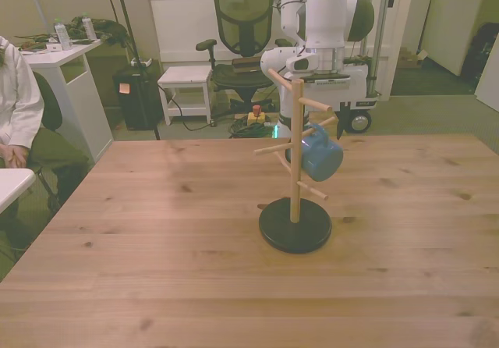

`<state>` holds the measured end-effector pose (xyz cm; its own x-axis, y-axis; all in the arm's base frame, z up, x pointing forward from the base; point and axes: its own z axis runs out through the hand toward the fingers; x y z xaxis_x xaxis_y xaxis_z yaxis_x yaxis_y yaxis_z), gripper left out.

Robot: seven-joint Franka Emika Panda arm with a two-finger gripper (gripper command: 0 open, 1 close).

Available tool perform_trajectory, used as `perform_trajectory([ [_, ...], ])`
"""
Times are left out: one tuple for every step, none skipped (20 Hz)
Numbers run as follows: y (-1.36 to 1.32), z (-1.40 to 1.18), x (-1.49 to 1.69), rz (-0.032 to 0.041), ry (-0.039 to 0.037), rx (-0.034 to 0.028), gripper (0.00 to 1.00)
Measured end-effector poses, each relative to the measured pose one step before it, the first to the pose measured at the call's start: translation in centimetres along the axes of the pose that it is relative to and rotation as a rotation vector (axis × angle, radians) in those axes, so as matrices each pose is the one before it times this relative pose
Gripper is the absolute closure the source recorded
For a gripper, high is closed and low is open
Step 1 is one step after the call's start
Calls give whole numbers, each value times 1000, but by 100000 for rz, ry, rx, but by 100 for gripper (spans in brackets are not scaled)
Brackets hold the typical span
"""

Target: Unload the mug

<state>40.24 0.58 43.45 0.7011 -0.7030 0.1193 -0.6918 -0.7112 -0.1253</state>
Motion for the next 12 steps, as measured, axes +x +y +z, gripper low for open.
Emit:
perform_trajectory([
  [27, 44, -14, 144, -377, -99, 0],
  [97, 118, -59, 325, -1139, -406, 0],
  [-11, -54, 103, 110, 367, 355, 0],
  [-105, -215, 200, 136, 815, 827, 0],
  [-197, -293, 241, 49, 1030, 1034, 0],
  [-215, -306, 270, 29, 1117, 1126, 0],
  [-249, -295, 302, -6, 1375, 1359, 0],
  [-344, -309, 364, -249, 2005, 1920, 0],
  [-355, -220, 380, -185, 2142, 2027, 0],
  [-324, -102, 348, -60, 1999, 1823, 0],
  [-294, -40, 321, -95, 1947, 1781, 0],
  [-292, -44, 312, -122, 2026, 1805, 0],
])
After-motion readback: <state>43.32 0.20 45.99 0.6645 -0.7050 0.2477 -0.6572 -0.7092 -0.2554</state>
